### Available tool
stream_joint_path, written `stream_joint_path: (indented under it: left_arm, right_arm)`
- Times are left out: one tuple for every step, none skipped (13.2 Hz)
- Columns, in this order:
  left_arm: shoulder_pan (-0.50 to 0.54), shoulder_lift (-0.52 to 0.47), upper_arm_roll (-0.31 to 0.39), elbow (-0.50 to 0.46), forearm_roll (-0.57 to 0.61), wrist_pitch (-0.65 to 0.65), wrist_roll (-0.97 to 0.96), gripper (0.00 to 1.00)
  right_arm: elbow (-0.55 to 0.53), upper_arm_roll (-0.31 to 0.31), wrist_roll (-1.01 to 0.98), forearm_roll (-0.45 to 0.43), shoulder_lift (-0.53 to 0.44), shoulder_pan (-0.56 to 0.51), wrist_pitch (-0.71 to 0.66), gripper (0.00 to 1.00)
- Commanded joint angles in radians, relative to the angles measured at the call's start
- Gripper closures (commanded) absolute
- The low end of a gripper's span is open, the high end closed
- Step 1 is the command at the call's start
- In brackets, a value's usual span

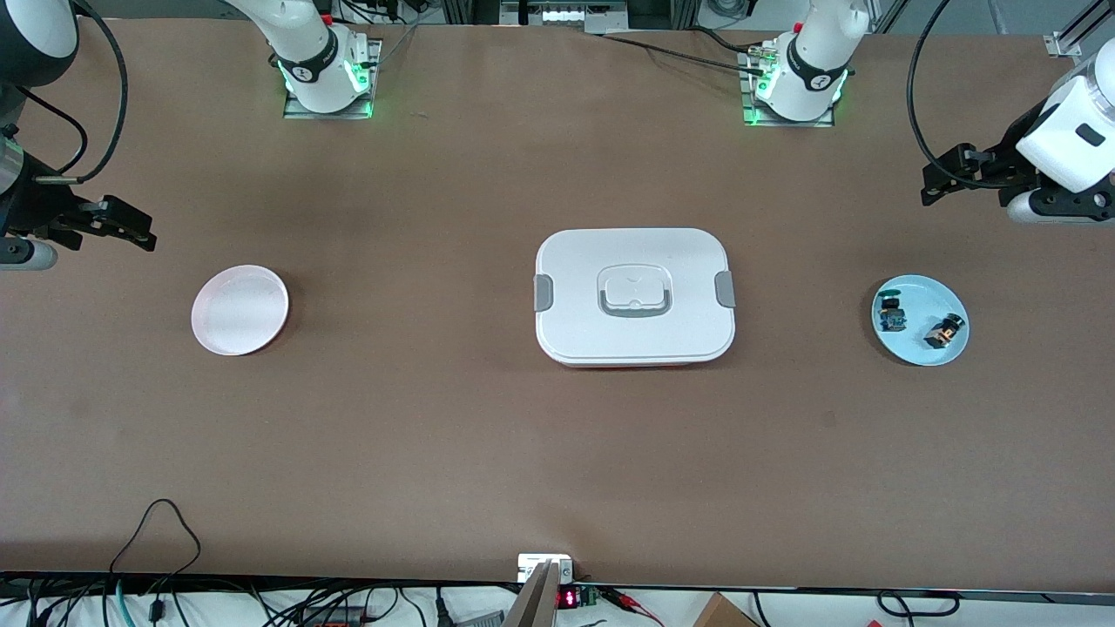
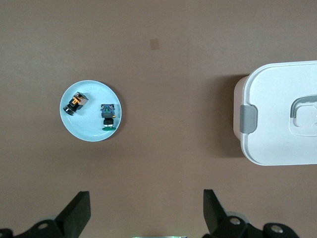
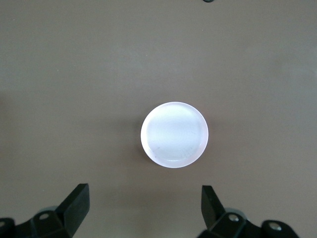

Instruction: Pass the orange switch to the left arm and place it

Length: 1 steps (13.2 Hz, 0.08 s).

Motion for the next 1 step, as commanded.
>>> stream_joint_path:
  left_arm:
    - [0.005, 0.017, -0.004, 0.038, 0.017, -0.041, 0.008, 0.00]
  right_arm:
    - [0.013, -0.007, -0.003, 0.008, -0.005, -0.003, -0.016, 0.00]
